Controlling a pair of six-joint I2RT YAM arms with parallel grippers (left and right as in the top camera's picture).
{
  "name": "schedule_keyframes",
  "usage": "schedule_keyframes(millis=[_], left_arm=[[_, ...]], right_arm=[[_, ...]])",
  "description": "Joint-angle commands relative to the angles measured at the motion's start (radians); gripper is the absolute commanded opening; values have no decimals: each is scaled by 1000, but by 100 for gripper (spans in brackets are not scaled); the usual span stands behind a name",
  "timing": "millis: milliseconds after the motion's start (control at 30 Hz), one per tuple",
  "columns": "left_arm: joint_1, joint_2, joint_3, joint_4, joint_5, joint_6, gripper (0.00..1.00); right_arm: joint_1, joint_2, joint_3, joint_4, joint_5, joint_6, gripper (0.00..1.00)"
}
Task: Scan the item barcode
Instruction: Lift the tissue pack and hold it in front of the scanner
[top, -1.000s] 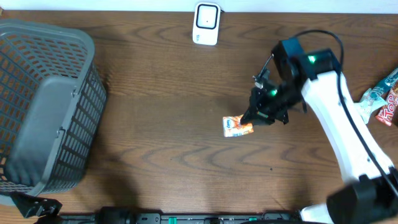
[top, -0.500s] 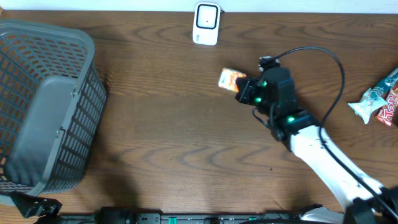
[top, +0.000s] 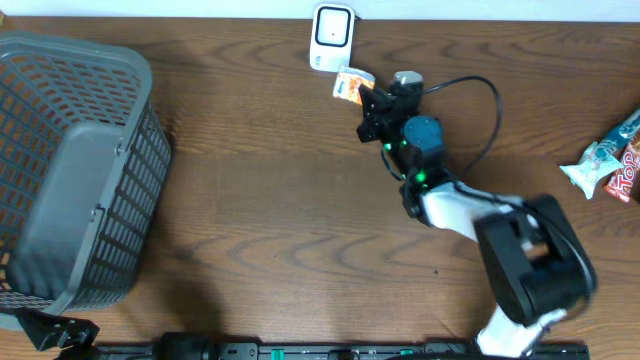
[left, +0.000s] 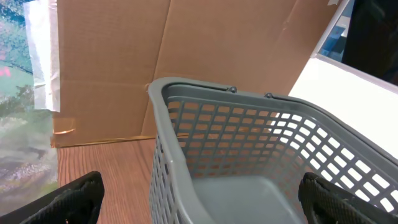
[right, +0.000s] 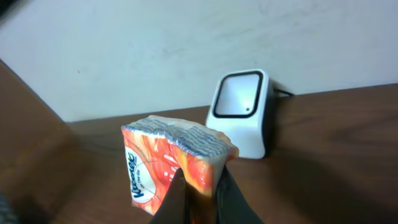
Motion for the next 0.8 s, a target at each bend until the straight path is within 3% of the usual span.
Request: schedule_keyframes(millis=[0, 367, 567, 767], left_arm=[[-1, -2, -7, 2, -13, -6, 100], [-1, -2, -7, 1, -13, -5, 100], [-1, -2, -7, -3, -14, -5, 100], [-1, -2, -7, -6, -14, -5, 100]], right_arm=[[6, 121, 129, 18, 41, -130, 1], [-3, 504, 758, -173, 118, -315, 1], [-37, 725, 1092, -317, 123, -323, 1], [-50, 787, 1210, -384, 124, -323, 1]])
